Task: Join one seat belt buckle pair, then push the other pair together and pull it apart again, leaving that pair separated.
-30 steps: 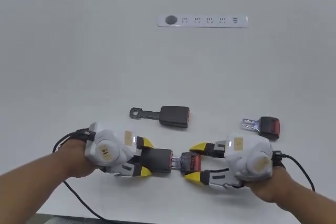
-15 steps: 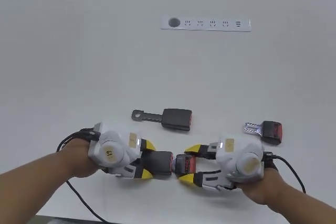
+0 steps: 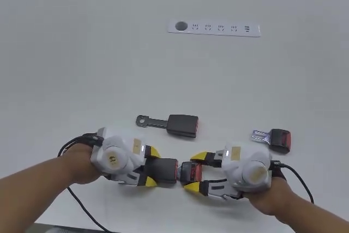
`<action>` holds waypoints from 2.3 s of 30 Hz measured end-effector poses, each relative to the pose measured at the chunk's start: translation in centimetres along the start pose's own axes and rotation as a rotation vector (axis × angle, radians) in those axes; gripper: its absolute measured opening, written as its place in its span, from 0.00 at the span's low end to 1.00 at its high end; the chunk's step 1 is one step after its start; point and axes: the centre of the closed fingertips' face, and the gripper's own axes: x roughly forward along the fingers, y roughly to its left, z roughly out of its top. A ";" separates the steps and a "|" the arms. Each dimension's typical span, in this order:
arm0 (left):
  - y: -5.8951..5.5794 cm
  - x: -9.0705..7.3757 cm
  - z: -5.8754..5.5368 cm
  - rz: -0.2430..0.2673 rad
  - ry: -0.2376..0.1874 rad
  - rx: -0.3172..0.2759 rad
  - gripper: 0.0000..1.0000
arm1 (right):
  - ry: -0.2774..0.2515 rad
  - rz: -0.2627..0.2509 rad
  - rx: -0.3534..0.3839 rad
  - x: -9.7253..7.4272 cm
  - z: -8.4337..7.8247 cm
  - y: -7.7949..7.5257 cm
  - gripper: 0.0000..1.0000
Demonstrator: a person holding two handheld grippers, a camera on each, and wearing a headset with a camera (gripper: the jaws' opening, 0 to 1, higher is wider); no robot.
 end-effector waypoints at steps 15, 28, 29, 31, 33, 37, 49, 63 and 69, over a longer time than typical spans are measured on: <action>-0.1 0.0 -0.1 -0.003 -0.063 -0.008 0.33 | -0.012 -0.011 -0.016 -0.2 0.0 0.0 0.35; -0.3 0.0 -0.2 -0.016 -0.086 0.000 0.33 | -0.021 -0.028 -0.047 -0.4 0.1 0.1 0.35; -0.3 -0.1 -0.2 -0.015 -0.086 0.001 0.33 | -0.023 -0.032 -0.041 -0.4 0.1 0.1 0.35; -0.3 -0.1 -0.2 -0.013 -0.090 -0.004 0.33 | -0.038 -0.041 -0.022 -0.4 0.1 0.1 0.35; -0.3 -0.1 -0.3 -0.014 -0.093 -0.003 0.33 | -0.038 -0.043 -0.024 -0.4 0.0 0.1 0.35; -0.3 -0.1 -0.3 -0.022 -0.090 0.009 0.32 | -0.037 -0.040 -0.029 -0.4 0.1 0.2 0.35; -0.4 -0.2 -0.4 -0.037 -0.085 0.031 0.32 | -0.043 -0.044 -0.013 -0.6 0.0 0.1 0.35; -0.3 -0.2 0.0 -0.030 -0.113 0.014 0.32 | -0.054 -0.052 -0.018 -0.6 -0.1 0.0 0.35; -0.3 -0.2 -0.2 -0.034 -0.102 0.019 0.32 | -0.061 -0.058 -0.008 -0.7 -0.1 0.0 0.35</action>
